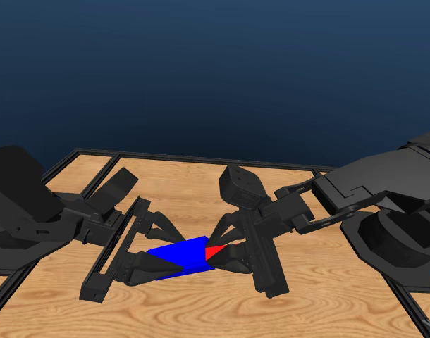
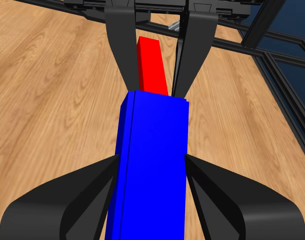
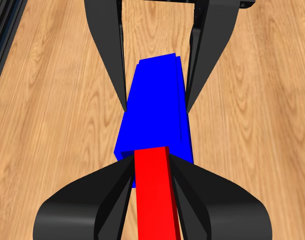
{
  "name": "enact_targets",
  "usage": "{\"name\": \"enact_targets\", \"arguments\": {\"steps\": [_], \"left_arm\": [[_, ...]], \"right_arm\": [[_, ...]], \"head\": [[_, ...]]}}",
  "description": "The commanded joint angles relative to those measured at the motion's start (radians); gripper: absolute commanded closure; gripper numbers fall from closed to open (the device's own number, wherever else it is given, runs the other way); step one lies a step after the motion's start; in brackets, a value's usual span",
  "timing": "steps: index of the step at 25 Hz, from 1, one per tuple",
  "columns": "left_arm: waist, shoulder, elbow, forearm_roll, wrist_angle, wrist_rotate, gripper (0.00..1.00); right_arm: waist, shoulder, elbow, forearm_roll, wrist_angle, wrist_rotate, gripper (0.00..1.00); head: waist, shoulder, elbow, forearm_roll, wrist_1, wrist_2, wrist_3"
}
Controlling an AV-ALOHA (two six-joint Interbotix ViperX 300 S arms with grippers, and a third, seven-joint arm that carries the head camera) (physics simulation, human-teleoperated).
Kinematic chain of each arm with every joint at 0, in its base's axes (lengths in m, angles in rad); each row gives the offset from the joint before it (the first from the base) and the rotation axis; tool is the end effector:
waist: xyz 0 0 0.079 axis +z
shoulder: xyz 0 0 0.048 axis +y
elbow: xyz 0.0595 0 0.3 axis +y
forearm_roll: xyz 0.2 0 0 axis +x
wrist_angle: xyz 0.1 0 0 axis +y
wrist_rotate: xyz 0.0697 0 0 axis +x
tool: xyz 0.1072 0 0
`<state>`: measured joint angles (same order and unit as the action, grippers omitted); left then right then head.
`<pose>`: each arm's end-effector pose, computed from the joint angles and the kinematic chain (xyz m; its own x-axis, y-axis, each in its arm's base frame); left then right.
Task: Insert peg into socket
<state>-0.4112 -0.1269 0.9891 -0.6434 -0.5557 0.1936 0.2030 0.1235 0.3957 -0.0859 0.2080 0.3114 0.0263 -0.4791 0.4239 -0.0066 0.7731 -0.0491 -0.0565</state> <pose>0.3622 -0.0969 0.1388 0.9270 -0.0590 -0.3704 -0.0263 0.9749 -0.2210 0.4793 0.0955 0.1510 0.7356 0.1333 -0.6641 -0.0371 0.9869 0.1570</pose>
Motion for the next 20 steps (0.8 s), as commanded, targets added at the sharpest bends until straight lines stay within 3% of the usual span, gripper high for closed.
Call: {"name": "enact_targets", "arguments": {"steps": [1, 3, 4, 11, 14, 20], "left_arm": [[0.029, -0.008, -0.024, 0.005, -0.054, 0.009, 1.0], [0.056, -0.023, -0.023, 0.049, 0.009, -0.017, 1.0], [0.045, -0.014, -0.033, 0.027, -0.05, -0.02, 1.0], [0.053, 0.0, -0.015, 0.023, -0.062, -0.038, 1.0], [0.057, -0.011, -0.042, 0.024, -0.055, -0.029, 1.0], [0.052, -0.007, -0.043, 0.031, -0.053, -0.029, 1.0]], "right_arm": [[-0.012, -0.074, 0.038, -0.007, -0.016, 0.054, 0.0], [-0.014, -0.09, 0.057, -0.008, -0.026, 0.06, 0.0], [-0.01, -0.092, 0.069, -0.012, -0.026, 0.066, 0.0], [-0.022, -0.163, 0.142, -0.041, -0.013, 0.113, 0.0], [-0.02, -0.193, 0.176, -0.056, 0.012, 0.131, 0.0], [-0.008, -0.227, 0.217, -0.088, 0.058, 0.203, 0.0]], "head": [[0.003, -0.014, -0.008, 0.001, -0.01, 0.0, 0.002], [0.002, -0.014, -0.008, 0.0, -0.01, -0.001, 0.002], [0.002, -0.014, -0.008, 0.0, -0.01, -0.001, 0.002], [-0.002, -0.016, -0.009, 0.0, -0.012, -0.002, 0.006], [-0.001, -0.016, -0.009, -0.001, -0.011, -0.004, 0.007], [-0.001, -0.018, -0.008, -0.001, -0.011, -0.004, 0.008]]}}
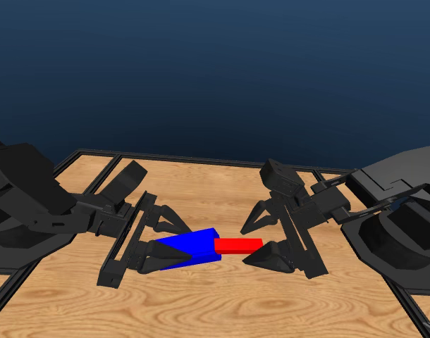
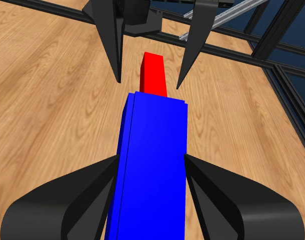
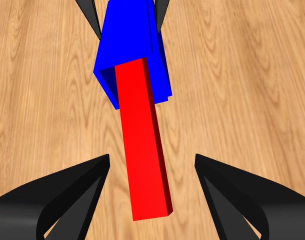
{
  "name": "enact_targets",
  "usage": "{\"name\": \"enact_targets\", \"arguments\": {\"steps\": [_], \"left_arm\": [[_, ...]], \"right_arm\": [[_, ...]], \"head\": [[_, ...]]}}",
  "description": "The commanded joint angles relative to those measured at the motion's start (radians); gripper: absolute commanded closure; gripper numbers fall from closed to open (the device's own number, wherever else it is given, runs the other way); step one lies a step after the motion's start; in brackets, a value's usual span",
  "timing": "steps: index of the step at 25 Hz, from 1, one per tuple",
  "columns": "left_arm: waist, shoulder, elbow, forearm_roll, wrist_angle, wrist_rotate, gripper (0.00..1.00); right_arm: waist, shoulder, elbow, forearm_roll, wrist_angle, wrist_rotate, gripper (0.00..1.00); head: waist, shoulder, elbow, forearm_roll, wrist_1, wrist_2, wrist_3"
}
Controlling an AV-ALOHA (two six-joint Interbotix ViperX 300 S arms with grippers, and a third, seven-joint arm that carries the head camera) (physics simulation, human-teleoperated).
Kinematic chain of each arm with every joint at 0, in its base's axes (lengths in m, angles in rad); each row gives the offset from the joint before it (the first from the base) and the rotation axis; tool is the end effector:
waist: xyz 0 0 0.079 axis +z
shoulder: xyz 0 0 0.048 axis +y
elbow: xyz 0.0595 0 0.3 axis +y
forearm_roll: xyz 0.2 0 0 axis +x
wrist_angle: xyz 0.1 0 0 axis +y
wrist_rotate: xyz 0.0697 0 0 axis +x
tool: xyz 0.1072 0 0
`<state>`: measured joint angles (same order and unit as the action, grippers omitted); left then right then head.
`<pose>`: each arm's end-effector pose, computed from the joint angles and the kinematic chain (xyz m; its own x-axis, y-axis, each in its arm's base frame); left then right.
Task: Insert peg into socket
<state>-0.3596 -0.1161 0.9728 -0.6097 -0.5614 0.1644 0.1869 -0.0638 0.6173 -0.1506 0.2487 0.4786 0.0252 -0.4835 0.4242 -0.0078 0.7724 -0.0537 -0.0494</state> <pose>0.3721 -0.0823 0.1426 0.9349 -0.0258 -0.3539 -0.0601 0.9714 -0.2297 0.4126 0.0714 0.1457 0.6913 0.0932 -0.7165 0.0784 0.9761 0.2025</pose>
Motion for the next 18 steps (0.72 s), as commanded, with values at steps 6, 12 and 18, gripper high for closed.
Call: {"name": "enact_targets", "arguments": {"steps": [6, 12, 18], "left_arm": [[-0.008, -0.016, -0.025, -0.006, -0.048, 0.004, 1.0], [0.002, -0.018, -0.017, 0.017, -0.02, -0.004, 1.0], [0.005, -0.02, -0.03, 0.02, -0.029, -0.01, 1.0]], "right_arm": [[0.004, -0.09, 0.125, -0.029, 0.018, 0.136, 0.0], [0.027, -0.116, 0.204, -0.044, 0.05, 0.226, 1.0], [0.063, -0.138, 0.154, -0.139, 0.114, 0.257, 1.0]], "head": [[0.0, -0.012, -0.009, 0.0, -0.013, -0.001, 0.0], [-0.004, -0.013, -0.009, -0.002, -0.011, -0.004, -0.001], [-0.02, -0.015, -0.009, -0.006, -0.011, -0.002, -0.004]]}}
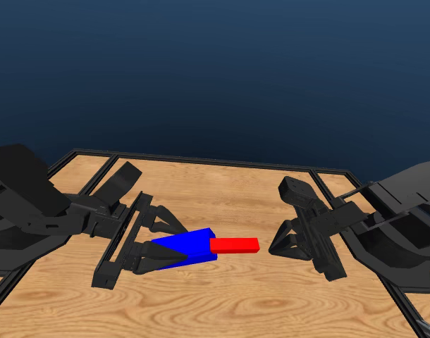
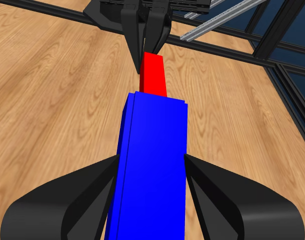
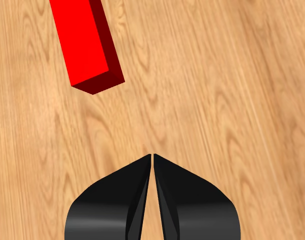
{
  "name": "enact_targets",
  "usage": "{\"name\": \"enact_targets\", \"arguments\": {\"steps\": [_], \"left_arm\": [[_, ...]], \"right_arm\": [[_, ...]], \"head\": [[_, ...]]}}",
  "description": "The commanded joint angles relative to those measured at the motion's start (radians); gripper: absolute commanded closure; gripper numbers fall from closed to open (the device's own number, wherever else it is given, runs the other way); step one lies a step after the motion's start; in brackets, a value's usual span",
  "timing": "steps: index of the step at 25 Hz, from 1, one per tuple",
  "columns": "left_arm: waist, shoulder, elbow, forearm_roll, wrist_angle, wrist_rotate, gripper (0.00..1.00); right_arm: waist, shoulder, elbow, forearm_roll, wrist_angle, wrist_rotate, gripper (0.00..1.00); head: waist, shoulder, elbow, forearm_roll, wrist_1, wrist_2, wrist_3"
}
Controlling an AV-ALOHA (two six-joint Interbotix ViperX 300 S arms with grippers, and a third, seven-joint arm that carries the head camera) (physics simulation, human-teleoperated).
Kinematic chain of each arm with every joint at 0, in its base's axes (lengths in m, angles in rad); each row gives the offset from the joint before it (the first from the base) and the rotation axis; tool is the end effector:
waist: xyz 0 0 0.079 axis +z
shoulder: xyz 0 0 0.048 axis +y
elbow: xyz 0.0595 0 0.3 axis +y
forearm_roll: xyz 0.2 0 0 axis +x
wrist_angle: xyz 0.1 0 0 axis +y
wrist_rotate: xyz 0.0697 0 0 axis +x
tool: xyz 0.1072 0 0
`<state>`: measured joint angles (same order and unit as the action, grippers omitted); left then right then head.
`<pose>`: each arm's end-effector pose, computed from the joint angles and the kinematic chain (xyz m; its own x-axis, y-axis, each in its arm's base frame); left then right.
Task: Insert peg into socket
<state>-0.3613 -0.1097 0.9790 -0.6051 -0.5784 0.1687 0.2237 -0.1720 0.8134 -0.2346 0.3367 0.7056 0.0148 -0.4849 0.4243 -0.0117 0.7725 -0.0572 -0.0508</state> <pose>0.3714 -0.0815 0.1407 0.9367 -0.0215 -0.3495 -0.0586 0.9744 -0.2172 0.3418 0.0638 0.1078 0.5670 0.0502 -0.8222 0.2157 0.9543 0.2070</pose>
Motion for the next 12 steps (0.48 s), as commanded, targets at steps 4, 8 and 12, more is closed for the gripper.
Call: {"name": "enact_targets", "arguments": {"steps": [4, 8, 12], "left_arm": [[0.003, -0.019, -0.023, -0.007, -0.029, -0.009, 1.0], [0.004, -0.019, -0.035, -0.005, -0.015, 0.0, 1.0], [0.003, -0.001, -0.021, 0.0, -0.03, -0.014, 1.0]], "right_arm": [[0.032, -0.021, -0.115, -0.104, 0.078, 0.058, 1.0], [0.05, 0.004, -0.175, -0.138, 0.102, 0.05, 1.0], [0.042, 0.036, -0.217, -0.145, 0.068, 0.034, 1.0]], "head": [[-0.016, -0.014, -0.008, -0.003, -0.008, 0.004, -0.006], [-0.021, -0.013, -0.008, -0.004, -0.003, 0.007, -0.011], [-0.024, -0.012, -0.008, -0.004, -0.002, 0.009, -0.015]]}}
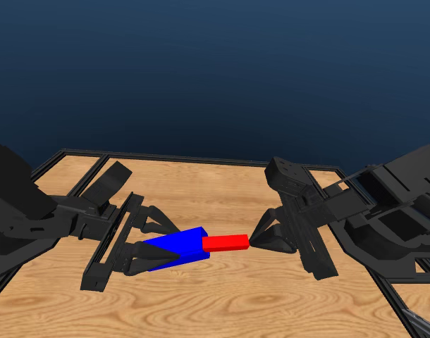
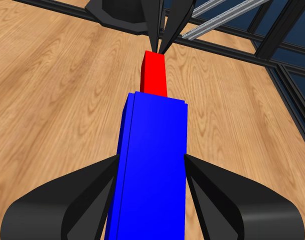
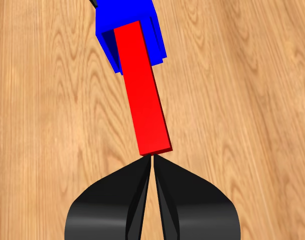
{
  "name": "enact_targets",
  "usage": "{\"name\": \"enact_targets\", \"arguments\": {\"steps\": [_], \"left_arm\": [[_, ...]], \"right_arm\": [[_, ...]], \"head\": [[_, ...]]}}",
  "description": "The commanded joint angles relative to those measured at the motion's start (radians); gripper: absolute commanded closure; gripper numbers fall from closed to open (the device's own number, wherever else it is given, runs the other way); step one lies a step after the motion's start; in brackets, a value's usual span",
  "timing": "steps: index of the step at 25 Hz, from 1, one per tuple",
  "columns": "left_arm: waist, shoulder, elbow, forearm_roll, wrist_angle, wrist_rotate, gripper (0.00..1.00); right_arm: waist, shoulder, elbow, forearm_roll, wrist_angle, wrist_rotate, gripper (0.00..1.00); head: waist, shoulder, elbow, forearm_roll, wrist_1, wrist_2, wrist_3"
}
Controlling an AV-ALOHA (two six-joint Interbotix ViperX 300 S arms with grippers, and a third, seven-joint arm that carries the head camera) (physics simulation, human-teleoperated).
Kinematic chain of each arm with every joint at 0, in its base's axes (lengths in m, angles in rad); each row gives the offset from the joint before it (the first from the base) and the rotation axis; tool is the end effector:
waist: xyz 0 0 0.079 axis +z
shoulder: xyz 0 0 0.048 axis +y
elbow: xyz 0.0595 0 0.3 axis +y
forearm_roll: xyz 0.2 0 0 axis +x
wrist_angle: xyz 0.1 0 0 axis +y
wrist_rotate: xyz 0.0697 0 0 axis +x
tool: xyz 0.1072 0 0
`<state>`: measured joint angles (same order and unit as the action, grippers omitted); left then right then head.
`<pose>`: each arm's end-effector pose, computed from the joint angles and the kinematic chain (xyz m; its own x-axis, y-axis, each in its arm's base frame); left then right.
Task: Insert peg into socket
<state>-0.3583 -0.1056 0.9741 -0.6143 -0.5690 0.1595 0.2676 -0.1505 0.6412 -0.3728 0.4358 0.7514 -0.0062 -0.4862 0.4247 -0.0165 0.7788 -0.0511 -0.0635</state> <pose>0.3724 -0.0808 0.1391 0.9333 -0.0179 -0.3587 -0.0704 0.9702 -0.2317 0.3805 0.0761 0.1542 0.6331 0.0142 -0.7739 0.1466 0.9796 0.1378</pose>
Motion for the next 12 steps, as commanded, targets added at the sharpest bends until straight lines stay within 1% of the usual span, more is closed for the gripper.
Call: {"name": "enact_targets", "arguments": {"steps": [1, 2, 3, 4, 5, 6, 7, 8, 9, 10, 11, 12], "left_arm": [[-0.023, -0.007, -0.018, 0.018, -0.039, 0.001, 1.0], [-0.007, -0.003, -0.011, -0.002, -0.039, 0.0, 1.0], [0.011, -0.023, -0.019, 0.023, -0.045, 0.013, 1.0], [0.0, -0.02, -0.027, 0.015, -0.022, 0.004, 1.0], [0.001, -0.017, -0.02, 0.009, -0.032, -0.004, 1.0], [0.001, -0.03, -0.019, 0.019, 0.005, 0.009, 1.0], [0.002, -0.021, -0.029, 0.013, -0.019, 0.0, 1.0], [0.003, -0.027, -0.031, 0.012, -0.004, 0.006, 1.0], [0.004, -0.022, -0.018, 0.03, -0.04, 0.004, 1.0], [0.001, -0.017, -0.032, 0.017, -0.027, -0.003, 1.0], [0.002, -0.012, -0.016, 0.016, -0.009, -0.002, 1.0], [-0.009, -0.023, -0.019, 0.015, -0.033, -0.02, 1.0]], "right_arm": [[-0.004, 0.031, -0.06, 0.002, -0.053, -0.023, 1.0], [-0.007, 0.053, -0.071, 0.005, -0.068, -0.032, 1.0], [-0.011, 0.069, -0.088, 0.016, -0.088, -0.051, 1.0], [-0.007, 0.081, -0.109, 0.009, -0.098, -0.044, 1.0], [-0.019, 0.105, -0.107, 0.033, -0.12, -0.075, 1.0], [-0.015, 0.108, -0.124, 0.043, -0.126, -0.09, 1.0], [-0.014, 0.138, -0.123, 0.038, -0.141, -0.086, 1.0], [-0.026, 0.148, -0.129, 0.063, -0.159, -0.113, 1.0], [-0.026, 0.149, -0.138, 0.077, -0.18, -0.128, 1.0], [-0.032, 0.159, -0.135, 0.088, -0.192, -0.139, 1.0], [-0.033, 0.169, -0.14, 0.099, -0.202, -0.153, 1.0], [-0.032, 0.176, -0.138, 0.109, -0.217, -0.162, 1.0]], "head": [[-0.002, -0.011, -0.009, 0.001, -0.008, 0.003, -0.001], [-0.002, -0.011, -0.009, 0.001, -0.007, 0.004, -0.001], [-0.002, -0.01, -0.009, 0.001, -0.007, 0.004, -0.001], [-0.002, -0.01, -0.01, 0.001, -0.007, 0.005, -0.001], [-0.001, -0.009, -0.009, 0.001, -0.008, 0.005, -0.001], [-0.001, -0.009, -0.01, 0.002, -0.008, 0.006, -0.001], [0.0, -0.009, -0.01, 0.002, -0.007, 0.007, 0.0], [0.001, -0.009, -0.009, 0.002, -0.007, 0.007, 0.0], [0.002, -0.009, -0.009, 0.003, -0.007, 0.008, 0.0], [0.002, -0.009, -0.009, 0.003, -0.007, 0.008, 0.0], [0.003, -0.009, -0.009, 0.003, -0.005, 0.008, 0.0], [0.003, -0.008, -0.009, 0.003, -0.006, 0.009, 0.0]]}}
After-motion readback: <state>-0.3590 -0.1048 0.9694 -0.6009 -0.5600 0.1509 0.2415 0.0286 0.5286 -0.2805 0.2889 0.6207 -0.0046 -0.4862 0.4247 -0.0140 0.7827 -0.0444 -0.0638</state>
